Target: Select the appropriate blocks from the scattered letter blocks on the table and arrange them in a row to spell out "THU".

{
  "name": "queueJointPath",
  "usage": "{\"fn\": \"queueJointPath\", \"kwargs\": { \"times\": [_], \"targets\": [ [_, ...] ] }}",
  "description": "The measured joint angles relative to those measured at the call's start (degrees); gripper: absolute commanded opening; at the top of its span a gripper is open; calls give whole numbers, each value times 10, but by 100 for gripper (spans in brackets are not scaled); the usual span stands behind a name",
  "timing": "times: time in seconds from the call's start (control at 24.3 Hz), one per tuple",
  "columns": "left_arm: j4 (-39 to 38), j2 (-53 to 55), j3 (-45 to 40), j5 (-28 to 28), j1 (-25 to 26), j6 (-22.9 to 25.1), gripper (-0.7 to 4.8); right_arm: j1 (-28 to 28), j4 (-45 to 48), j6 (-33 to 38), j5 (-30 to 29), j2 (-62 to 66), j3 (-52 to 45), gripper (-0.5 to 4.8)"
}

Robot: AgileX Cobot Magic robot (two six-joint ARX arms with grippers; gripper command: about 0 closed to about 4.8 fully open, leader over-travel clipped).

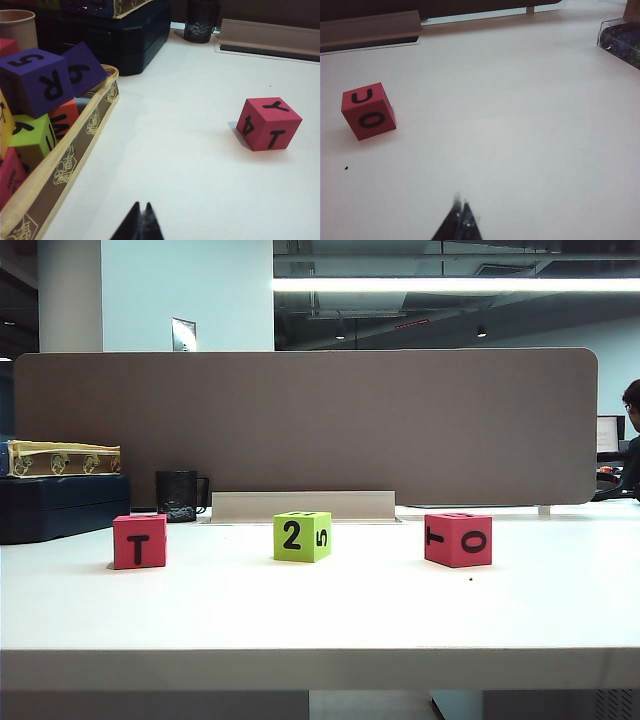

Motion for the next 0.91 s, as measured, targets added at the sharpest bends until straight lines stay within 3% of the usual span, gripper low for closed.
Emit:
{"fn": "queueJointPath", "kwargs": {
  "times": [0.41, 0.49, 0.62, 0.91],
  "targets": [
    [0, 0, 0, 0, 0, -1, -5, 0, 0, 0, 0, 0, 0, -8],
    [0, 0, 0, 0, 0, -30, -5, 0, 0, 0, 0, 0, 0, -8],
    [0, 0, 0, 5, 0, -117, -6, 1, 4, 5, -1, 0, 0, -8],
    [3, 0, 0, 37, 0, -164, -5, 4, 39, 33, -47, 0, 0, -3]
  ]
}}
